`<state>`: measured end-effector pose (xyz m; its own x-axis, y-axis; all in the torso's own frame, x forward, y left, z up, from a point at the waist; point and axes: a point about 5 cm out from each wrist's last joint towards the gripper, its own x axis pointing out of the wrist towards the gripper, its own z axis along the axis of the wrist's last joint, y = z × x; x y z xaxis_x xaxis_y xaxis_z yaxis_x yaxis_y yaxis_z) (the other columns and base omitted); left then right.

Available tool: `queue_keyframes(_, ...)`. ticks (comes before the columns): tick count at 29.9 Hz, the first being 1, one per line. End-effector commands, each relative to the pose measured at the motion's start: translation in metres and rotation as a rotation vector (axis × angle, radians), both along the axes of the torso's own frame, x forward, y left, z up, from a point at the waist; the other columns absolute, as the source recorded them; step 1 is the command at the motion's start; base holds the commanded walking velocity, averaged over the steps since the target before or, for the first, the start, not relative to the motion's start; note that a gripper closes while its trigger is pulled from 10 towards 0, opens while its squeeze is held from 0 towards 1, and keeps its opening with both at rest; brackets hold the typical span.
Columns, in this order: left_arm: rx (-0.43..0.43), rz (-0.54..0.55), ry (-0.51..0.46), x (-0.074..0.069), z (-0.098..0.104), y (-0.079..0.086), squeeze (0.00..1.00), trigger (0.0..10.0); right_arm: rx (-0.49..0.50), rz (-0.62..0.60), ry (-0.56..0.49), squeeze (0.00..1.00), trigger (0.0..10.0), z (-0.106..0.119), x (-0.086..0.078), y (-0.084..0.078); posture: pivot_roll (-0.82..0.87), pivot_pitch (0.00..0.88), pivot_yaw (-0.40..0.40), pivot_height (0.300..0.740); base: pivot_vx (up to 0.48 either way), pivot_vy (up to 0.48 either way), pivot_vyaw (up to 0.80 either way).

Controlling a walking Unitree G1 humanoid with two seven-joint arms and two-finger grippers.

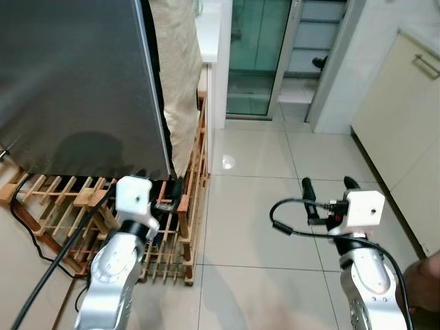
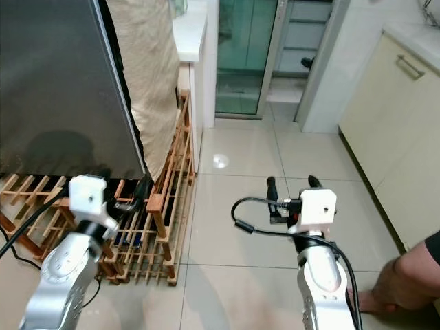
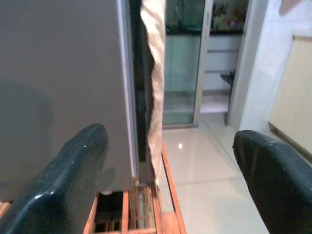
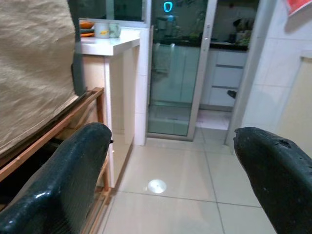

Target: Restocking fridge

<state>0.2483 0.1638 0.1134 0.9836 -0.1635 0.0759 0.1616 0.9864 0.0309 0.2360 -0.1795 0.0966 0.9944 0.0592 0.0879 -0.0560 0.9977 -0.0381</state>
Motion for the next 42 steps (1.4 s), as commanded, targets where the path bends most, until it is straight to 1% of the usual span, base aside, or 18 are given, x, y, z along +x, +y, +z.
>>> queue_keyframes(1, -0.022, 0.023, -0.031, 0.003, 0.009, -0.002, 0.0, 10.0, 0.009, 0.0, 0.0, 0.0, 10.0, 0.0, 0.001, 0.002, -0.09, 0.0, 0.005, 0.74, 0.0, 0.0, 0.0)
queue_keyframes(4, -0.039, 0.016, -0.062, 0.01, 0.017, -0.011, 0.0, 10.0, 0.009, 0.01, -0.013, 0.0, 10.0, 0.003, 0.007, 0.005, -0.09, 0.0, 0.004, 0.74, 0.0, 0.0, 0.0)
queue_keyframes(7, -0.051, 0.004, -0.074, 0.01, 0.02, -0.014, 0.0, 10.0, 0.007, 0.01, -0.019, 0.0, 10.0, 0.006, 0.01, 0.005, -0.1, 0.0, 0.005, 0.74, 0.0, 0.0, 0.0)
queue_keyframes(12, -0.066, 0.005, -0.078, 0.009, 0.021, -0.014, 0.0, 10.0, 0.004, 0.006, -0.018, 0.0, 10.0, 0.006, 0.011, 0.003, -0.1, 0.0, 0.009, 0.74, 0.313, 0.0, 0.0)
queue_keyframes(14, -0.07, 0.007, -0.078, 0.01, 0.022, -0.015, 0.0, 10.0, 0.003, 0.005, -0.017, 0.0, 10.0, 0.006, 0.012, 0.003, -0.1, 0.0, 0.009, 0.74, 0.401, 0.0, 0.0)
queue_keyframes(16, -0.077, 0.019, -0.083, 0.015, 0.023, -0.017, 0.0, 10.0, -0.002, 0.01, -0.014, 0.0, 10.0, 0.005, 0.014, 0.003, -0.1, 0.0, 0.008, 0.74, 0.396, 0.0, 0.0)
queue_keyframes(20, -0.085, 0.042, -0.087, 0.017, 0.025, -0.016, 0.0, 10.0, -0.004, 0.012, -0.014, 0.0, 10.0, 0.005, 0.016, 0.003, -0.1, 0.0, 0.007, 0.74, 0.448, 0.0, 0.0)
queue_keyframes(26, -0.091, 0.062, -0.1, 0.018, 0.028, -0.015, 0.0, 10.0, -0.008, 0.012, -0.014, 0.0, 10.0, 0.005, 0.019, 0.001, -0.1, 0.0, 0.008, 0.74, 0.426, 0.0, 0.0)
queue_keyframes(31, -0.081, 0.12, -0.117, 0.022, 0.031, -0.008, 0.0, 10.0, -0.009, 0.019, -0.014, 0.0, 10.0, 0.005, 0.019, 0.002, -0.1, 0.0, 0.004, 0.74, 0.0, 0.0, 0.0)
queue_keyframes(36, -0.078, 0.13, -0.122, 0.022, 0.034, -0.008, 0.0, 10.0, -0.008, 0.025, -0.013, 0.0, 10.0, 0.004, 0.019, 0.003, -0.1, 0.0, 0.003, 0.74, 0.0, 0.0, 0.0)
queue_keyframes(38, -0.086, 0.143, -0.138, 0.025, 0.04, -0.008, 0.0, 10.0, -0.008, 0.028, -0.009, 0.0, 10.0, 0.003, 0.019, 0.003, -0.1, 0.0, 0.002, 0.74, 0.0, 0.0, 0.0)
queue_keyframes(39, -0.086, 0.143, -0.138, 0.025, 0.04, -0.008, 0.0, 10.0, -0.008, 0.028, -0.009, 0.0, 10.0, 0.003, 0.019, 0.003, -0.1, 0.0, 0.002, 0.74, 0.0, 0.0, 0.0)
queue_keyframes(41, -0.091, 0.117, -0.155, 0.031, 0.049, -0.013, 0.0, 10.0, -0.007, 0.031, -0.007, 0.0, 10.0, 0.002, 0.019, 0.004, -0.1, 0.0, 0.001, 0.74, 0.0, 0.0, 0.0)
queue_keyframes(42, -0.091, 0.117, -0.155, 0.031, 0.049, -0.013, 0.0, 10.0, -0.007, 0.031, -0.007, 0.0, 10.0, 0.002, 0.019, 0.004, -0.1, 0.0, 0.001, 0.74, 0.0, 0.0, 0.0)
